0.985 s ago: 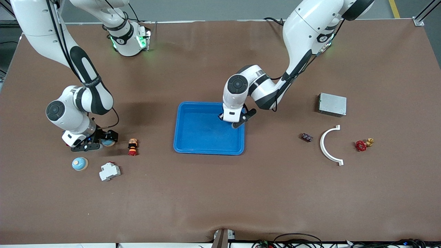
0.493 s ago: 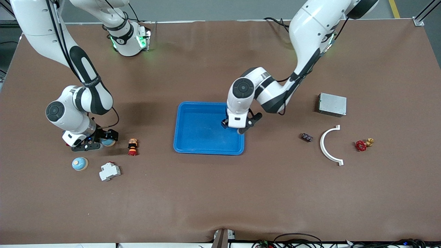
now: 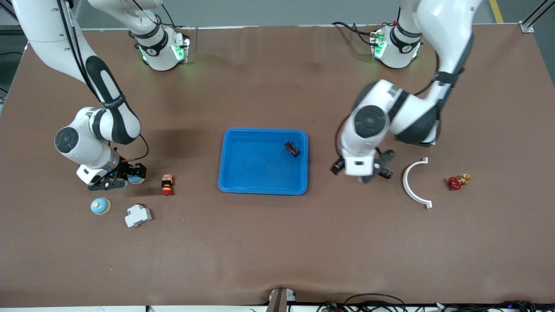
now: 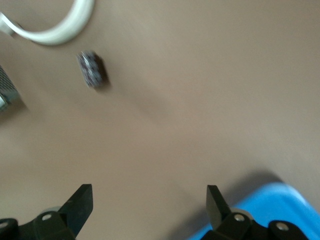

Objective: Place electrolytic capacitor and blue bell in tray

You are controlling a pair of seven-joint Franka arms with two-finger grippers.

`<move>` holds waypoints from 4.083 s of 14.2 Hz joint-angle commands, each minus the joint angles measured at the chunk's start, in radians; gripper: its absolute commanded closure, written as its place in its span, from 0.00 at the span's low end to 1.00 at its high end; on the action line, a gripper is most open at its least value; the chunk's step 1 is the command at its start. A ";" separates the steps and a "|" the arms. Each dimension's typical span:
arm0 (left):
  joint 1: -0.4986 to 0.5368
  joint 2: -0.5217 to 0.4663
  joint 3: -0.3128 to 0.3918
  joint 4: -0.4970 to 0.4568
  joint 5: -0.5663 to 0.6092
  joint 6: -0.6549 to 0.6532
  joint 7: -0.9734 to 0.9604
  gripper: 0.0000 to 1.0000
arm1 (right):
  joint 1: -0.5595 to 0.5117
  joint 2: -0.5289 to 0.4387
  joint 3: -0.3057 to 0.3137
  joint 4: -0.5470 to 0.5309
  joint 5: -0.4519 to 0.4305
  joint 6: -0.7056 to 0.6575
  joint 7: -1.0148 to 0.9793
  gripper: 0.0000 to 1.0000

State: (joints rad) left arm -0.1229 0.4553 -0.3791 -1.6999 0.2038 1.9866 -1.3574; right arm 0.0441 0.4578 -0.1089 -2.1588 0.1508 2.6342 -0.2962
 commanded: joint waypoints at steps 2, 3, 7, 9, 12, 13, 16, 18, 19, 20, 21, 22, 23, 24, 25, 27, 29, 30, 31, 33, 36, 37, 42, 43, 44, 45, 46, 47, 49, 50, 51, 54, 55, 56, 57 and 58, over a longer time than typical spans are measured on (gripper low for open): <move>0.121 -0.023 -0.017 -0.085 0.014 0.003 0.043 0.00 | -0.010 -0.018 0.003 -0.009 0.018 -0.019 -0.067 1.00; 0.147 -0.020 -0.015 -0.104 0.016 0.006 0.072 0.00 | -0.009 -0.021 0.003 -0.009 0.019 -0.020 -0.060 1.00; 0.238 0.002 -0.014 -0.219 0.100 0.096 0.104 0.03 | 0.031 -0.117 0.008 0.026 0.019 -0.242 0.067 1.00; 0.278 0.016 -0.014 -0.280 0.147 0.188 0.104 0.04 | 0.083 -0.172 0.006 0.036 0.019 -0.324 0.165 1.00; 0.302 0.042 -0.012 -0.334 0.198 0.308 0.087 0.06 | 0.177 -0.208 0.006 0.034 0.019 -0.353 0.322 1.00; 0.304 0.046 -0.014 -0.336 0.198 0.326 0.080 0.06 | 0.203 -0.218 0.006 0.033 0.019 -0.361 0.374 1.00; 0.305 0.051 -0.014 -0.333 0.198 0.362 0.069 0.06 | 0.290 -0.281 0.006 0.007 0.019 -0.391 0.529 1.00; 0.301 0.074 -0.012 -0.333 0.198 0.405 0.067 0.07 | 0.357 -0.320 0.006 -0.009 0.019 -0.418 0.654 1.00; 0.302 0.074 -0.012 -0.333 0.198 0.416 0.067 0.08 | 0.399 -0.329 0.006 -0.019 0.018 -0.413 0.728 1.00; 0.304 0.075 -0.012 -0.330 0.198 0.417 0.066 0.08 | 0.451 -0.332 0.005 -0.021 0.016 -0.407 0.809 1.00; 0.301 0.078 -0.012 -0.330 0.198 0.422 0.066 0.09 | 0.506 -0.330 0.005 -0.019 0.004 -0.401 0.900 1.00; 0.299 0.083 -0.012 -0.334 0.198 0.432 0.066 0.10 | 0.542 -0.324 0.005 -0.018 0.004 -0.381 0.964 1.00; 0.299 0.083 -0.012 -0.336 0.200 0.433 0.066 0.14 | 0.559 -0.320 0.006 -0.021 0.004 -0.347 1.006 1.00; 0.299 0.086 -0.012 -0.339 0.198 0.433 0.066 0.19 | 0.589 -0.317 0.006 -0.019 0.004 -0.329 1.047 1.00; 0.299 0.094 -0.012 -0.342 0.200 0.433 0.066 0.25 | 0.611 -0.306 0.006 -0.019 0.004 -0.312 1.084 1.00; 0.299 0.098 -0.012 -0.343 0.198 0.433 0.066 0.44 | 0.649 -0.280 0.006 -0.019 0.004 -0.269 1.144 1.00; 0.295 0.088 -0.014 -0.345 0.200 0.426 0.066 1.00 | 0.678 -0.245 0.005 -0.018 0.004 -0.228 1.192 1.00; 0.290 0.082 -0.015 -0.345 0.200 0.423 0.058 1.00 | 0.691 -0.228 0.005 -0.019 0.004 -0.199 1.209 1.00; 0.284 0.076 -0.017 -0.345 0.201 0.423 0.032 1.00 | 0.701 -0.205 0.005 -0.018 0.004 -0.175 1.227 1.00; 0.252 0.056 -0.023 -0.339 0.203 0.422 -0.035 1.00 | 0.735 -0.165 0.003 -0.018 0.004 -0.120 1.269 1.00; 0.213 0.040 -0.058 -0.305 0.201 0.420 -0.112 1.00 | 0.763 -0.105 0.005 -0.018 0.004 -0.041 1.318 1.00; 0.212 0.040 -0.087 -0.290 0.201 0.411 -0.141 1.00 | 0.769 -0.087 0.003 -0.015 0.004 -0.022 1.327 1.00; 0.097 0.095 -0.145 -0.112 0.186 0.371 -0.314 1.00 | 0.786 -0.012 0.003 0.031 0.004 0.023 1.356 1.00; 0.068 0.123 -0.145 -0.065 0.186 0.371 -0.363 1.00 | 0.786 0.008 0.003 0.048 0.004 0.023 1.364 1.00; 0.034 0.147 -0.144 -0.016 0.186 0.371 -0.414 1.00 | 0.786 0.024 0.003 0.062 0.004 0.023 1.371 1.00; 0.002 0.173 -0.144 0.026 0.186 0.371 -0.466 1.00 | 0.795 0.033 0.002 0.068 0.003 0.023 1.379 1.00; -0.030 0.195 -0.142 0.061 0.187 0.371 -0.504 1.00 | 0.801 0.036 0.001 0.073 0.003 0.021 1.388 1.00; -0.056 0.221 -0.142 0.103 0.187 0.371 -0.535 1.00 | 0.806 0.038 0.000 0.077 0.003 0.021 1.396 1.00; -0.119 0.262 -0.136 0.152 0.192 0.371 -0.595 1.00 | 0.806 0.047 0.000 0.085 0.003 0.020 1.396 1.00; -0.148 0.279 -0.121 0.170 0.192 0.373 -0.607 1.00 | 0.806 0.056 0.000 0.091 0.003 0.020 1.396 1.00; -0.173 0.295 -0.106 0.183 0.193 0.373 -0.608 1.00 | 0.806 0.062 -0.002 0.093 0.003 0.020 1.398 1.00; -0.225 0.344 -0.073 0.189 0.198 0.383 -0.603 1.00 | 0.807 0.071 -0.003 0.100 0.003 0.020 1.398 1.00; -0.231 0.353 -0.067 0.187 0.200 0.383 -0.600 1.00 | 0.807 0.076 -0.005 0.100 0.001 0.020 1.398 1.00; -0.238 0.365 -0.067 0.187 0.201 0.383 -0.598 1.00 | 0.807 0.079 -0.006 0.105 0.001 0.020 1.396 1.00; -0.238 0.374 -0.067 0.187 0.200 0.383 -0.598 1.00 | 0.806 0.082 -0.008 0.106 -0.002 0.020 1.396 1.00; -0.236 0.381 -0.067 0.189 0.197 0.383 -0.598 0.85 | 0.804 0.082 -0.008 0.106 -0.007 0.018 1.396 1.00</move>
State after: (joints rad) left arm -0.3492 0.8147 -0.4533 -1.5453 0.3798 2.3831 -1.9492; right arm 0.8331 0.4979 -0.0976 -2.0800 0.1549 2.6455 1.0833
